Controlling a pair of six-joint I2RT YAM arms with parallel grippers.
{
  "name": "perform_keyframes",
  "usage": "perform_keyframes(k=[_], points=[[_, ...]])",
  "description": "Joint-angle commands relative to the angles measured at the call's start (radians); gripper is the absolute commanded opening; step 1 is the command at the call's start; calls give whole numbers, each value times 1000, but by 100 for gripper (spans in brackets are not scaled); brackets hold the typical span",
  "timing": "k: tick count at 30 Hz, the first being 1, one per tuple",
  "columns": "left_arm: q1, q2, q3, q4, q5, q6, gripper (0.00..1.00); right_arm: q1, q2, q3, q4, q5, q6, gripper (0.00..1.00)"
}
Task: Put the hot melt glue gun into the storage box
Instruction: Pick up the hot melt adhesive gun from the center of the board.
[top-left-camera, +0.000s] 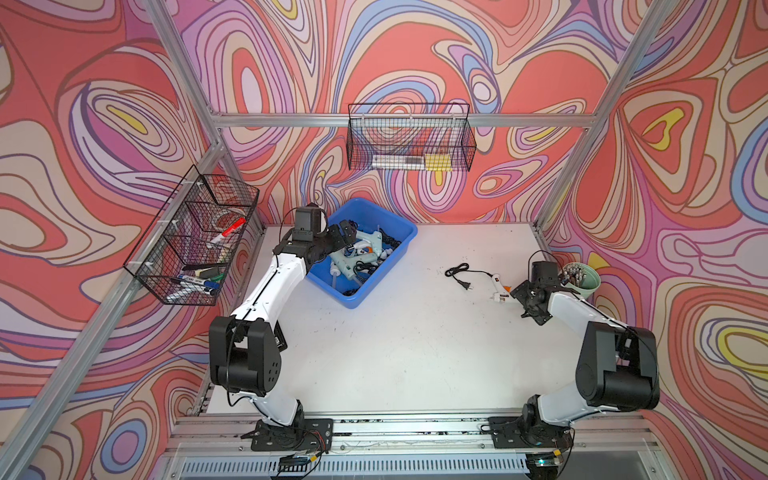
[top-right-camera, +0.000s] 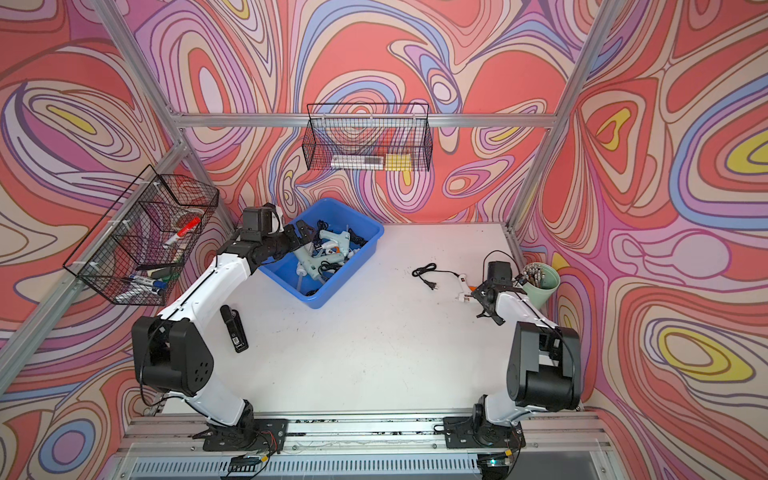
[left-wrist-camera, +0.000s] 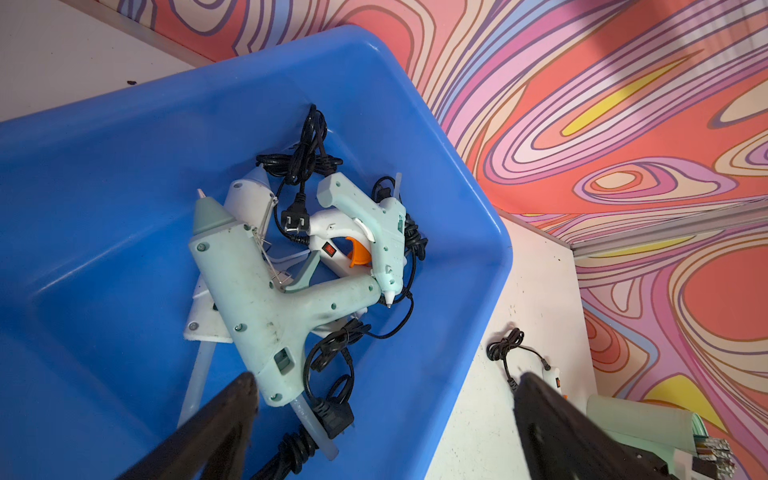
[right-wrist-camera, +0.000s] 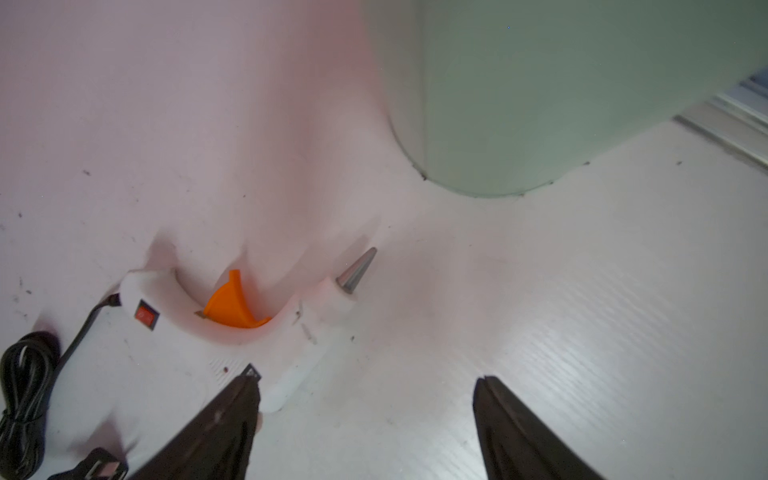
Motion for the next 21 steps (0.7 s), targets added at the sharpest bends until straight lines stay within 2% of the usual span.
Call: perform_keyframes(k=[1, 7, 13, 21], points=[[8, -31, -9, 30, 20, 0, 99, 62, 27, 61, 9, 26, -65, 80], [8, -44, -11, 25, 21, 8, 99, 95, 107, 159, 23, -60, -203, 78], [8, -52, -15, 22, 22, 14, 99, 94, 239, 325, -76, -177, -393, 76], [8, -51, -19, 32, 25, 0, 99, 103, 356, 463, -218, -210, -567, 64]])
